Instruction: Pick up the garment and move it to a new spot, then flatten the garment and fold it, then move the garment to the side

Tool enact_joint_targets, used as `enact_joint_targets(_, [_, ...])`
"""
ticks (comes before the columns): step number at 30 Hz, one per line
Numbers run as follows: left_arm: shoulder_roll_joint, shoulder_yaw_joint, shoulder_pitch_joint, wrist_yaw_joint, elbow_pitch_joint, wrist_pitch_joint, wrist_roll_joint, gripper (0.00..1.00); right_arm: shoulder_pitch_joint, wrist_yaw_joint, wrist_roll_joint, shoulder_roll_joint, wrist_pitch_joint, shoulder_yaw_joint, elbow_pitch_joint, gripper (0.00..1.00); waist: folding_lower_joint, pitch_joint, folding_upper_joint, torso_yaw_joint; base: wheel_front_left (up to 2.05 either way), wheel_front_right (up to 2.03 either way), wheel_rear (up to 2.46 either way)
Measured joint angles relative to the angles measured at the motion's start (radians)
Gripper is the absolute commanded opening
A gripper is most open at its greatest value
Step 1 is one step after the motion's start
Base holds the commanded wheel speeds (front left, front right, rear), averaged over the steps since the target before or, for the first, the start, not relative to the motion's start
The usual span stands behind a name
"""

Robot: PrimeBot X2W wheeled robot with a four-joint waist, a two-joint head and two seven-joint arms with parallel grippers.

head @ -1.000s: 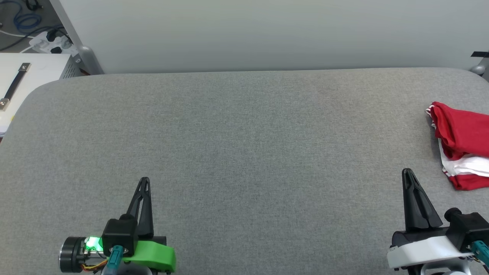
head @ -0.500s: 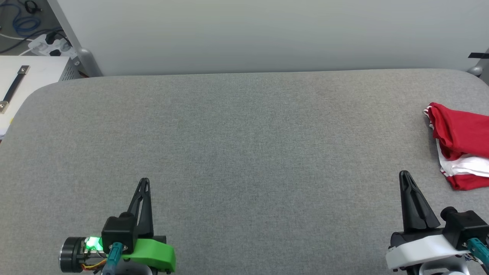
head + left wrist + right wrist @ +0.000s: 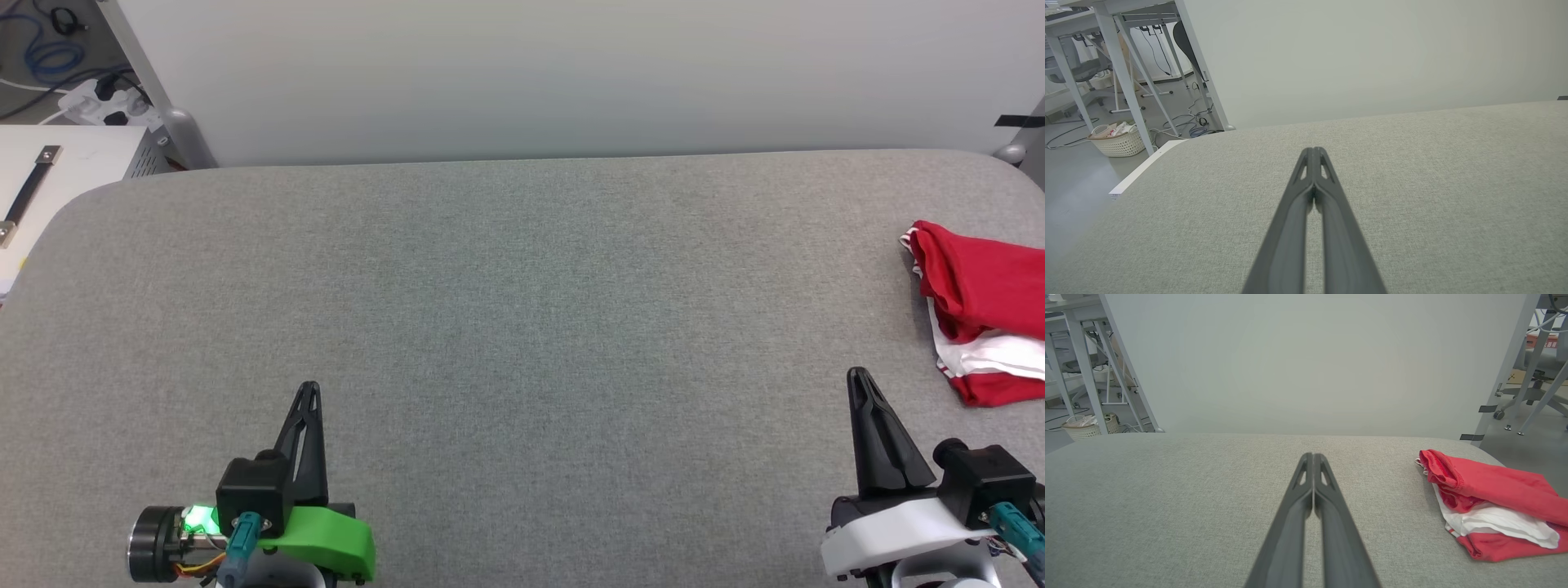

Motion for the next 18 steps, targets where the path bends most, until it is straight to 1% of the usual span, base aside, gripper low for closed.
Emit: enact_joint_targets(18, [-0.010,0.017,-0.005,-0.015,-0.002,0.038,0.009,0.00,-0.014,0.000,-0.011,0.002,0.035,0.004,0.010,0.00,0.0000,-0.008,0.0000,-0.006,0.00,0.00,0.00])
